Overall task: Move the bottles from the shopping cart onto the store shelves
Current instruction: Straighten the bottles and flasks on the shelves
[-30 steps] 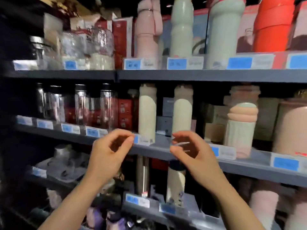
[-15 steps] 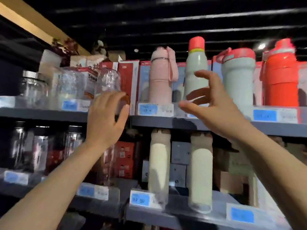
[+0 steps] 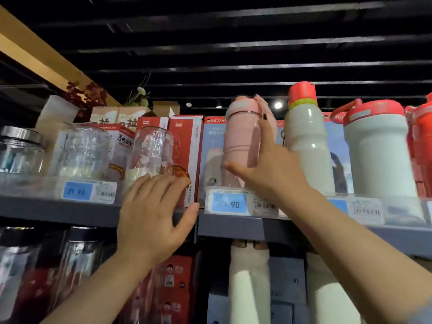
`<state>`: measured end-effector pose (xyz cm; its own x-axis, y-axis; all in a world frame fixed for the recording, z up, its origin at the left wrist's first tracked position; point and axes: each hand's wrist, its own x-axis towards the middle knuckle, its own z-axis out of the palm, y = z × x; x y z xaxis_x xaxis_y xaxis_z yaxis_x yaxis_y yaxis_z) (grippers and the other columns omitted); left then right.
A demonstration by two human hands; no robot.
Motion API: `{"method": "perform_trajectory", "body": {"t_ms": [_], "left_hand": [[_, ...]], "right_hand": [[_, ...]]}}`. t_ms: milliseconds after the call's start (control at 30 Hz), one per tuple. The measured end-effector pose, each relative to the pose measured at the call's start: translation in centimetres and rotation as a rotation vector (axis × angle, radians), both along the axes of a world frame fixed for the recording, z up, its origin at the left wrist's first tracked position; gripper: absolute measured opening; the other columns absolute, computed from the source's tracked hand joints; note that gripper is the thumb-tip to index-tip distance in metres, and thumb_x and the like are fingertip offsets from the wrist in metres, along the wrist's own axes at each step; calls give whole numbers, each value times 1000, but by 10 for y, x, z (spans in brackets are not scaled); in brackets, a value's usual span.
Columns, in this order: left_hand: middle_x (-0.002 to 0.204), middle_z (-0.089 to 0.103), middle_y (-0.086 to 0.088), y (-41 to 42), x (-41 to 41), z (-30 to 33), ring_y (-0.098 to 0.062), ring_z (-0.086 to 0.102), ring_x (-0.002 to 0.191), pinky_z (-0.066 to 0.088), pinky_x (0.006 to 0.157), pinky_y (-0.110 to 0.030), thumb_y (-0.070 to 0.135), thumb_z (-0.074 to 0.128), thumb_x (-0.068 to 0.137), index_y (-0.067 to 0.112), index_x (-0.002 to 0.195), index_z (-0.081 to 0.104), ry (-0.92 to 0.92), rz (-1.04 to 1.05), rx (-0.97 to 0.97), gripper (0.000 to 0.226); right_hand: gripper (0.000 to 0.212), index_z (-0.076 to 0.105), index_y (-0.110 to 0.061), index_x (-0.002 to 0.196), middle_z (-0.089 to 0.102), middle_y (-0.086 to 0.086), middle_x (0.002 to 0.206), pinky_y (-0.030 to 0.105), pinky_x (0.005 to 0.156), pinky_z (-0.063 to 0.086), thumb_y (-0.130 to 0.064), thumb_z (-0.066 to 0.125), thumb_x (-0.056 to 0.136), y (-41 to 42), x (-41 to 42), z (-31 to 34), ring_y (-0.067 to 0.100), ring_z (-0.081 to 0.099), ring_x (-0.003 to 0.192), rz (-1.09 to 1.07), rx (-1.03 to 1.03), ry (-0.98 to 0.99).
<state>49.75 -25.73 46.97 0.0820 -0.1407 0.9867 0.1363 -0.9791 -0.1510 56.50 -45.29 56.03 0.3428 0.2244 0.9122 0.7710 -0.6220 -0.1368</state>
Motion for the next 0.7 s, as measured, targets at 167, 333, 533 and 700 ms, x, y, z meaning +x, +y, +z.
{"method": "perform_trajectory", "body": {"t_ms": [167,333,533,700], "left_hand": [[109,68,-4,-2,-1,-2,-24,59,103,34,100,-39,46,34,96,11,117,67,-16,-25,11,53],[110,67,-2,-3,-3,-2,-20,56,106,33,101,-38,40,39,92,12,118,65,-3,-23,1,47],[109,67,-2,-4,-4,-3,-21,56,105,35,100,-39,38,39,91,12,118,65,-1,-19,-7,45],[108,67,-3,-4,-3,-3,-21,56,104,37,98,-41,37,40,91,10,116,66,-31,-20,5,46]], "right_hand": [[120,-9,-29,151,58,7,117,29,70,37,-60,74,70,0,2,-2,26,56,90,61,24,73],[111,-6,-29,151,58,8,123,28,71,35,-53,72,75,-3,4,-3,21,47,83,138,29,96],[106,-14,-32,150,55,12,129,28,74,34,-47,65,82,-8,8,2,28,54,97,182,-50,215],[121,-16,-33,150,51,13,133,36,82,43,-65,69,70,-3,3,-3,33,55,109,90,-21,191]]}}
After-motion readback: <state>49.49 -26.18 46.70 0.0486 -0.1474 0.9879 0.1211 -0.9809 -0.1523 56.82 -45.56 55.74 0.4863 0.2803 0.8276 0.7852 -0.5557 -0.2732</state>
